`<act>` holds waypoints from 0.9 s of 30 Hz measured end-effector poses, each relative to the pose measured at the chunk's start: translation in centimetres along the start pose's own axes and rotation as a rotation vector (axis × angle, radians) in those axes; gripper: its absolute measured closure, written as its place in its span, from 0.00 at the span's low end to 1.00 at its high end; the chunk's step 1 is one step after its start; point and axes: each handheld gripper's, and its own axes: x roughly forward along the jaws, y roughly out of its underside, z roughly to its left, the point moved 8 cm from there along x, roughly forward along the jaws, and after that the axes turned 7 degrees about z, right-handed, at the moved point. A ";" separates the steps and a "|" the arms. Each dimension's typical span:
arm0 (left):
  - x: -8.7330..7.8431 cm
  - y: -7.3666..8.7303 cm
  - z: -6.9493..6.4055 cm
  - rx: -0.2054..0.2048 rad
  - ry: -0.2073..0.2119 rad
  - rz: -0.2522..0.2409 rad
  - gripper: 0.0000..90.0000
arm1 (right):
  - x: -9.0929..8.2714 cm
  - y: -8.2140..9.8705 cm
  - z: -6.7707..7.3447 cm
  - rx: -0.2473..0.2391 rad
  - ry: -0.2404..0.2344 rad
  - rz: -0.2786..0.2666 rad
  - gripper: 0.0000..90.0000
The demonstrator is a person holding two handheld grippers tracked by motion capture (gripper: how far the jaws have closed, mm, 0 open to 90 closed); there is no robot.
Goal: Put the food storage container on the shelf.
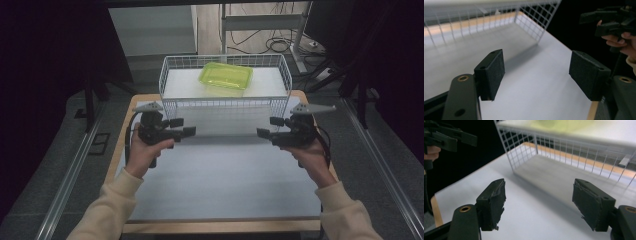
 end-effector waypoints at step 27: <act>3.2 13.2 0.7 -0.060 -0.070 0.143 0.29 | 0.9 14.3 -1.0 -0.045 0.128 0.098 0.22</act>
